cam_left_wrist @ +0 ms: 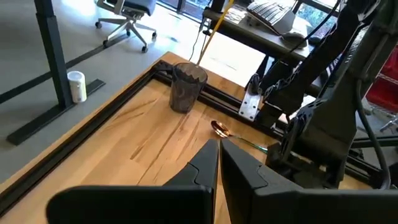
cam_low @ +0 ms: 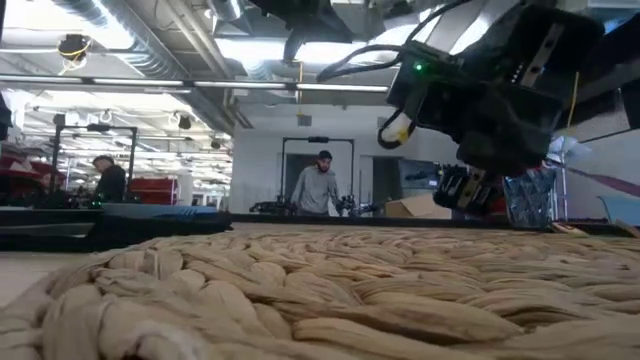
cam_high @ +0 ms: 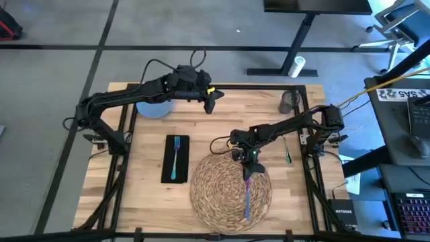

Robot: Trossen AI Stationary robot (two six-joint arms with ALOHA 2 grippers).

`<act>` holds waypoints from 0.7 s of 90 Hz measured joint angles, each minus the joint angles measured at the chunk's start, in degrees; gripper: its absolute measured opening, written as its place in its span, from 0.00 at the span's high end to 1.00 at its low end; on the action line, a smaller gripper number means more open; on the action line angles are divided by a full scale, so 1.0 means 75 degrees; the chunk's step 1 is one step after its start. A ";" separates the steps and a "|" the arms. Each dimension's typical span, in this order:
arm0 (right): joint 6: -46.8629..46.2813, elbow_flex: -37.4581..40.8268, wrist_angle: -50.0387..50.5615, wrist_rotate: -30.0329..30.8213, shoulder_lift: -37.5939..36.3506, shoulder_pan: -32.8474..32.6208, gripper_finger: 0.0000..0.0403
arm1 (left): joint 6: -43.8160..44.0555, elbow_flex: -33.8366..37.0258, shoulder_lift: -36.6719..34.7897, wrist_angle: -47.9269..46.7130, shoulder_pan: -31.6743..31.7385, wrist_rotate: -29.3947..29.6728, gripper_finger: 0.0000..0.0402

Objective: Set table place
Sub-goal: Put the blue table knife on top of the brown placemat

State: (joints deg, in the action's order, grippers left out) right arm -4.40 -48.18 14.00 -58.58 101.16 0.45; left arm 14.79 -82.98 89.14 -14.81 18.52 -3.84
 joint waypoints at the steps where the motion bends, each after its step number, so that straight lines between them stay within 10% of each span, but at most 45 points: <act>1: 0.0006 0.0000 -0.0022 0.0012 -0.0001 -0.0002 1.00 | 0.0000 0.0000 0.0000 0.0000 0.0000 0.0000 1.00; 39: -0.0015 -0.0003 -0.0114 0.0536 -0.0003 -0.0008 0.98 | 0.0000 0.0000 0.0000 -0.0006 0.0000 0.0000 1.00; 63: -0.0237 0.0000 -0.0130 0.1800 0.0008 -0.0018 0.73 | 0.0000 0.0000 0.0000 -0.0006 0.0000 0.0000 1.00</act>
State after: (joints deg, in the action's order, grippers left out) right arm -6.17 -48.18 13.03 -45.08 101.22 0.31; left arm 14.79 -82.98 89.14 -14.85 18.52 -3.84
